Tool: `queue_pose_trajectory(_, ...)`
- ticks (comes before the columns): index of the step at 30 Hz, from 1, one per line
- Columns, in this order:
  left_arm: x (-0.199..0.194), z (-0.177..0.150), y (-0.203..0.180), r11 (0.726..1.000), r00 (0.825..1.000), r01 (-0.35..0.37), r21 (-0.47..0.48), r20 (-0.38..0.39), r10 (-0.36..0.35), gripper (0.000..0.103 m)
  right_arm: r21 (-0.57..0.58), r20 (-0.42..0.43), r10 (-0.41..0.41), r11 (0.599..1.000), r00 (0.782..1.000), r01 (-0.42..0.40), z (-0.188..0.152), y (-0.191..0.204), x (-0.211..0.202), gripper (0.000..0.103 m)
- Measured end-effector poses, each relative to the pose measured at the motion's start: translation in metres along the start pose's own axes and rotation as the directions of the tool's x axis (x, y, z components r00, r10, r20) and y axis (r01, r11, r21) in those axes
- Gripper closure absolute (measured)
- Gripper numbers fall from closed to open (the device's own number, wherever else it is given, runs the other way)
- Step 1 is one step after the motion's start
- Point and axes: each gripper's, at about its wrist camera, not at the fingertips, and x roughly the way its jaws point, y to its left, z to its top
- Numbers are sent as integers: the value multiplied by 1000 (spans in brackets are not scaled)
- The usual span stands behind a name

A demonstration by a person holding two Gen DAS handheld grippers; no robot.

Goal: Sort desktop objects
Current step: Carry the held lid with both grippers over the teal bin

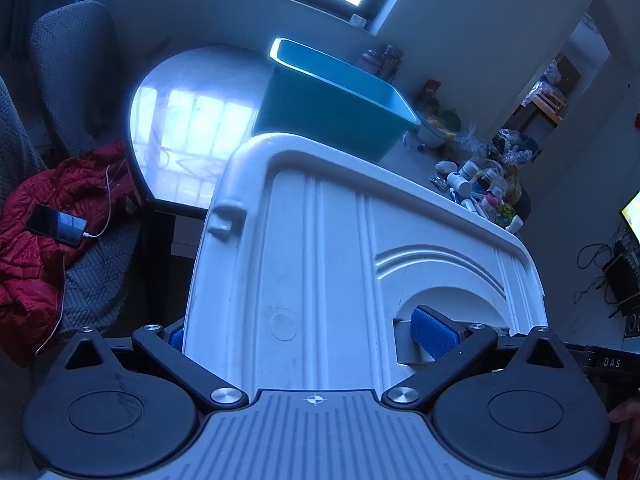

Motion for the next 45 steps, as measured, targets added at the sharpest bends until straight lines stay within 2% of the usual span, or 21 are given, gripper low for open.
queue_pose_trajectory(6,15,19,-2,1000,1000,0,-8,-10,0,0,8,-12,-2,1000,1000,2,20,-6,9,11)
queue_pose_trajectory(14,49,64,-3,1000,1000,-14,-15,-28,13,0,19,-25,4,1000,1000,-3,62,-18,32,11)
queue_pose_trajectory(22,85,109,-6,999,999,-32,-16,-8,32,0,7,-19,21,1000,1000,-21,106,-30,58,11)
queue_pose_trajectory(34,118,150,-15,997,999,-43,-60,4,44,0,-25,-46,30,999,999,-31,156,-37,75,11)
queue_pose_trajectory(45,156,211,-19,998,999,-36,-51,-5,36,0,-6,-36,16,1000,999,-16,207,-44,96,11)
